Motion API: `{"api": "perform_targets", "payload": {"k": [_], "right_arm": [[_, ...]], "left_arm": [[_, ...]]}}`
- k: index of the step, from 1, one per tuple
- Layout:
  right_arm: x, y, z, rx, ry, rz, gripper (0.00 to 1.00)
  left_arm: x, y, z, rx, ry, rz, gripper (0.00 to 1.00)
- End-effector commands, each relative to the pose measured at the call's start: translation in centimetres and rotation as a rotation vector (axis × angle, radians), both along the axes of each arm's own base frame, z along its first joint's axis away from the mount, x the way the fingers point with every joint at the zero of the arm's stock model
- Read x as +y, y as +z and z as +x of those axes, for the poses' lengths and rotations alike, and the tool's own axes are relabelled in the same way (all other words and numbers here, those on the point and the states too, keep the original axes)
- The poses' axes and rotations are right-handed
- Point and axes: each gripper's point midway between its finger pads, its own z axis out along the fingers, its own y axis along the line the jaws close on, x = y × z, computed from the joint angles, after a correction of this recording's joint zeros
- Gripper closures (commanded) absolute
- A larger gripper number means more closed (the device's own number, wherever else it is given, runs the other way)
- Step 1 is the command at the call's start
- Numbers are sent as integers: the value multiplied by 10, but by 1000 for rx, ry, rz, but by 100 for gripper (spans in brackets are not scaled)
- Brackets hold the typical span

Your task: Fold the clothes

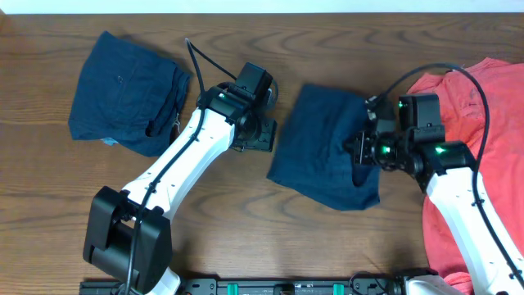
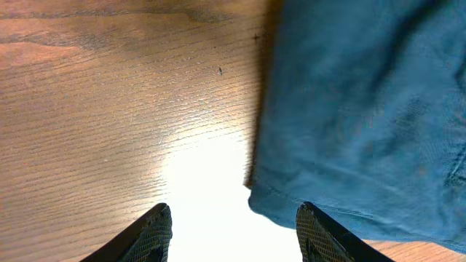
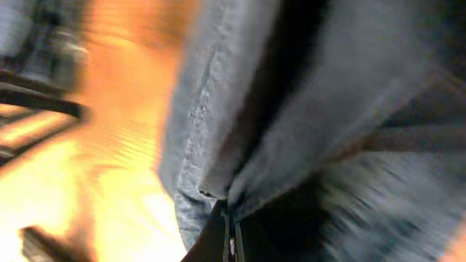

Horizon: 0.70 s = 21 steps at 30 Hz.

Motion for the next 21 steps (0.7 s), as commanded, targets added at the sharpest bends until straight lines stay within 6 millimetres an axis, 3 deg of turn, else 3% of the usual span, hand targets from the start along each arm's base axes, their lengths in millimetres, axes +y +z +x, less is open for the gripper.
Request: {"api": "perform_targets", "payload": {"k": [1,6,11,13,15,18,21], "right_arm": [[-38,-24,-5,66,-99,-221,93],[-89,-60,-21,238,-335,-430,72],[-113,-79,-25,358,-494,-398,72],[-101,-77,-18,339,-417,-291,77],[-72,-65,-5,244,-218,-139,75],[-41,-48,1,152,-41,21,58],[-46,-53,-1,172,-62,-13,39]], "left_arm": [[3,8,5,-29,1,5,44],[3,8,4,-28,1,5,44],[4,7,1,-15,1,11,44],[5,7,0,-8,0,12,44],[1,7,-3,6,-7,-9,44],[-17,11,-12,53,-40,-107,44],[-26,12,-20,80,-65,-143,44]]}}
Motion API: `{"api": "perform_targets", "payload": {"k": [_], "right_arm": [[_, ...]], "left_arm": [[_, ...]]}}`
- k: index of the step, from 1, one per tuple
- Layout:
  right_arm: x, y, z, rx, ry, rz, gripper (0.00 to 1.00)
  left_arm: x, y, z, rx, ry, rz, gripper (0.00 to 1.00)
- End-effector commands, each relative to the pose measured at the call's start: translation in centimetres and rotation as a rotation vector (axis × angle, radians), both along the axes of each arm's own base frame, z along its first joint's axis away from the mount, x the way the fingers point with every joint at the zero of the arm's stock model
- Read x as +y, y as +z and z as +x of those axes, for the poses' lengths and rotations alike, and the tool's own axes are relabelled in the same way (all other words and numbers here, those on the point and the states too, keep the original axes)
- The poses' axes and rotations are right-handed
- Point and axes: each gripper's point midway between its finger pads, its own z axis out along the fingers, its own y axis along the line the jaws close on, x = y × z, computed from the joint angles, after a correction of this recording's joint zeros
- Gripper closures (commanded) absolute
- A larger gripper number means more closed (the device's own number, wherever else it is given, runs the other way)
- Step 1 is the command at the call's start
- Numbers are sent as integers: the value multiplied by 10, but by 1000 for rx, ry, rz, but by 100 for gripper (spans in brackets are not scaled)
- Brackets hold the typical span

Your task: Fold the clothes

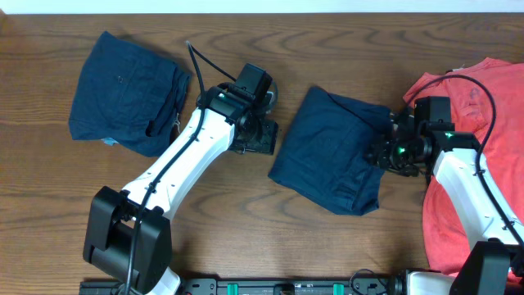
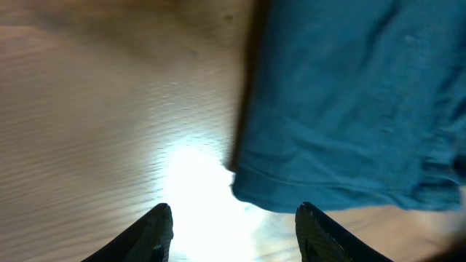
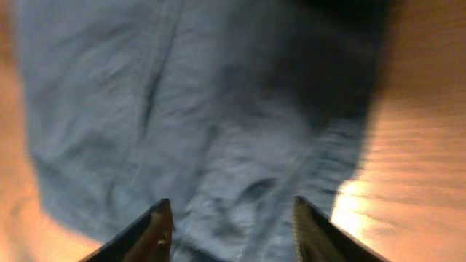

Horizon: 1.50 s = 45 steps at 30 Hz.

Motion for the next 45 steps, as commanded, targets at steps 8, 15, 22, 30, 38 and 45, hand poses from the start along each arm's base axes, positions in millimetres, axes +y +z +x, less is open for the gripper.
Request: {"api": "perform_targets", "payload": {"k": [8,15,22,30,38,45], "right_arm": [[22,-21,-28,108,85,103,41],[34,-69,-62,290,82,132,66],[20,-75,-52,268,57,60,99],[-26,-49,-43,235,-39,-167,99],[21,1,-26,3,159,86,71],[32,3,-45,54,192,111,64]], "left_arm": [[-32,-21,-35,75,-111,-48,37],[-42,-64,-53,136,-172,7,37],[-32,-96,-61,230,-158,64,84],[-3,-90,-41,220,-69,94,75],[16,-44,-28,185,-7,62,53],[-14,-9,-24,92,-55,-93,51]]}}
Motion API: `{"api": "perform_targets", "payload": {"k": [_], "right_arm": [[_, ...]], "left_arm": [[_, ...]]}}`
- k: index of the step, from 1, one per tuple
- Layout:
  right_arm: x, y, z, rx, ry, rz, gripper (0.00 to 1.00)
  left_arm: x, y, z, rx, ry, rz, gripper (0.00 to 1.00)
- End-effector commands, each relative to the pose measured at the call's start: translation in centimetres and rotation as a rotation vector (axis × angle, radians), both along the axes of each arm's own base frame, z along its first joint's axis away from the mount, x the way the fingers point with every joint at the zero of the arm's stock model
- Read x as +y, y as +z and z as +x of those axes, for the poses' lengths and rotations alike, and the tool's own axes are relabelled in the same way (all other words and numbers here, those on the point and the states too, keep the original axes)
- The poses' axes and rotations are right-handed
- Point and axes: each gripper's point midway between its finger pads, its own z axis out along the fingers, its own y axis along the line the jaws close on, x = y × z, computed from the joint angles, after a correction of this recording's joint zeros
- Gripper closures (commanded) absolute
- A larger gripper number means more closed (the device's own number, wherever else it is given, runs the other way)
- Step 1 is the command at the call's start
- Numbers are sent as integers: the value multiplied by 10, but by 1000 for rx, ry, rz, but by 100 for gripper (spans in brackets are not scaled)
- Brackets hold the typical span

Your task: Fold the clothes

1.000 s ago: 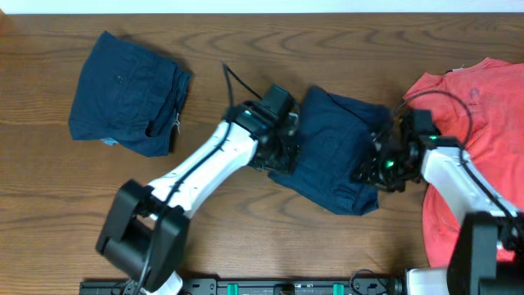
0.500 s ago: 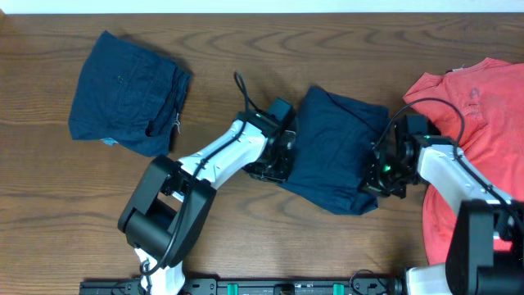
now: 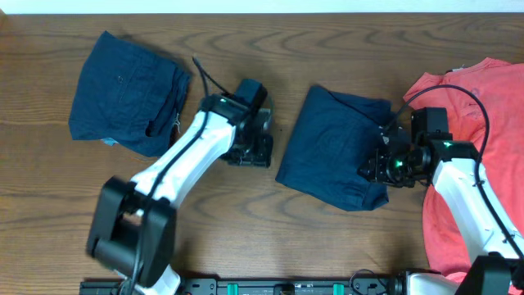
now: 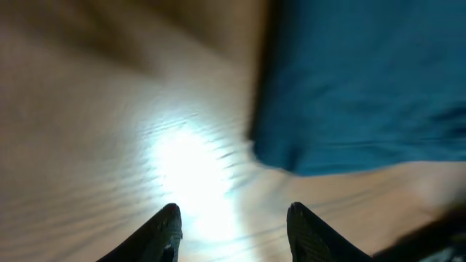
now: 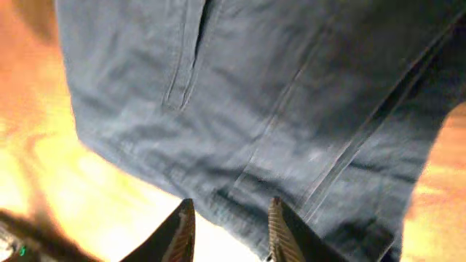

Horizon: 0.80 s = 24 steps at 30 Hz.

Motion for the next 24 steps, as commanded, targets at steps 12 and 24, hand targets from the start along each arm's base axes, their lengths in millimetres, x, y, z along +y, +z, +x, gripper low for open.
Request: {"api": "perform_targets", "payload": {"k": [12,24], "right_arm": [[-18,-80,-51,238,-179,-243,99],[-43,-86,-47,232,-321,-371,99]], "left_arm": [[-61,-13,-20,-14,-163,-67,51],[-79,-71,-36,71,-240,-4,80]]}}
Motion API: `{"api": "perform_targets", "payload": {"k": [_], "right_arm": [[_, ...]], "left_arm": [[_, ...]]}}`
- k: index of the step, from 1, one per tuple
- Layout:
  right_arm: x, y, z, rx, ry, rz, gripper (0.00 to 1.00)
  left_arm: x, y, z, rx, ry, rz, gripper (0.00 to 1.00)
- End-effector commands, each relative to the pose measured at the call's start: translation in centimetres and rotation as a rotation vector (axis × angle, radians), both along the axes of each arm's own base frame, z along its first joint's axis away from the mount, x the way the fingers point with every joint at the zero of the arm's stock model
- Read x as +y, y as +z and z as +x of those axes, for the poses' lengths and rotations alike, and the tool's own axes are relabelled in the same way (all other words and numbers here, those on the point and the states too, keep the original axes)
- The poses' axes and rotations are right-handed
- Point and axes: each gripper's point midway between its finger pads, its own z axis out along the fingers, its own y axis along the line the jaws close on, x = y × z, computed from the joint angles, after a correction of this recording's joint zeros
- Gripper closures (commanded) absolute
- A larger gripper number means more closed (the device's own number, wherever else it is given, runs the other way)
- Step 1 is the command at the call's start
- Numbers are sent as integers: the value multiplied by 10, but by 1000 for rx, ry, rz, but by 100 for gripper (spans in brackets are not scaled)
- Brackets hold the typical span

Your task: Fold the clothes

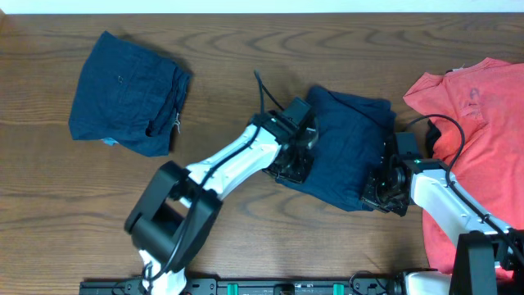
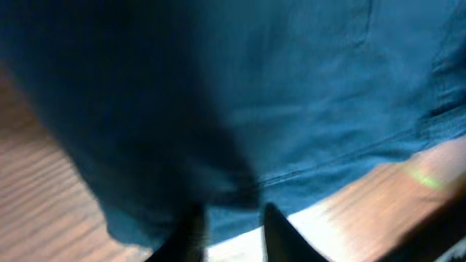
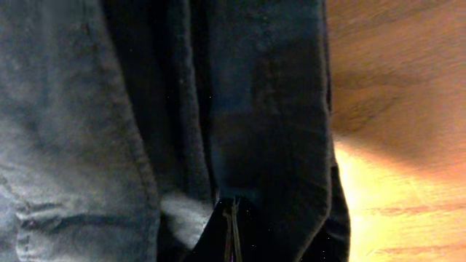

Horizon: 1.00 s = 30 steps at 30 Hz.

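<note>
The navy shorts (image 1: pixel 340 143) lie folded at mid-table, filling the left wrist view (image 2: pixel 277 94) and the right wrist view (image 3: pixel 87 109). My left gripper (image 1: pixel 293 164) is on their left edge; its fingers (image 2: pixel 234 222) stand narrowly apart with the hem between their tips. At the shorts' lower right corner my right gripper (image 1: pixel 378 195) is shut, its fingers (image 3: pixel 230 215) meeting on a dark fold of the cloth. A red shirt (image 1: pixel 475 115) lies spread at the right edge.
Another navy garment (image 1: pixel 123 90) lies folded at the far left. Bare wooden table (image 1: pixel 246 57) surrounds the clothes, with its front edge and the arm bases (image 1: pixel 286 287) at the bottom.
My left gripper has gone from bare table left of the shorts onto their left edge, its jaws narrower. My right gripper, open before, is now shut on the shorts' lower right corner.
First my right gripper was shut on the shorts' right edge, the left open on the table beside them. Then the right was open at that edge, later open over the lower right part. Now both are at the shorts, one on either side.
</note>
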Motion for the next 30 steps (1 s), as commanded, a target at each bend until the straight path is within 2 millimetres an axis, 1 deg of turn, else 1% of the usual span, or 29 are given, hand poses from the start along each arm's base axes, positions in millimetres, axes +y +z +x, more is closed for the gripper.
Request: {"api": "perform_targets", "payload": {"k": [1,2,5,7,9,10,11,13,16,18,20,22,24,26,27,28,29,30], "right_arm": [[-11,-5,-2,7,14,-72,99],[-8,-5,-2,3,40,-55,99],[7,3,5,-35,159,25,99],[17,15,12,-76,217,82,99],[28,33,24,-137,258,133,99],[33,48,34,-185,271,155,99],[33,57,40,-213,273,156,99],[36,81,56,-293,280,162,98],[39,114,79,-415,289,156,93],[40,128,93,-484,294,152,91],[41,136,107,-550,290,150,88],[42,138,118,-587,290,146,85],[36,131,126,-589,279,112,82],[22,116,133,-558,254,28,80],[13,108,135,-538,238,-22,79],[2,98,138,-511,215,-78,80],[-9,87,139,-482,187,-122,82],[-16,79,140,-459,173,-144,84]], "left_arm": [[6,-24,-1,39,-4,48,81],[8,-29,-1,47,0,59,85],[17,-41,2,57,15,99,87],[29,-42,5,49,17,140,88],[45,-41,8,41,25,192,88],[59,-41,11,37,43,239,89],[65,-41,13,36,53,258,88],[84,-40,18,48,86,299,88],[108,-38,24,83,137,315,87],[122,-34,31,89,178,312,87],[133,-26,42,85,233,283,87],[136,-11,51,82,282,206,86],[128,13,58,69,282,74,83],[116,40,62,34,265,-58,83],[111,51,64,15,259,-101,78],[105,63,65,-11,251,-137,77],[101,70,65,-33,241,-157,76],[96,77,65,-57,225,-171,75]]}}
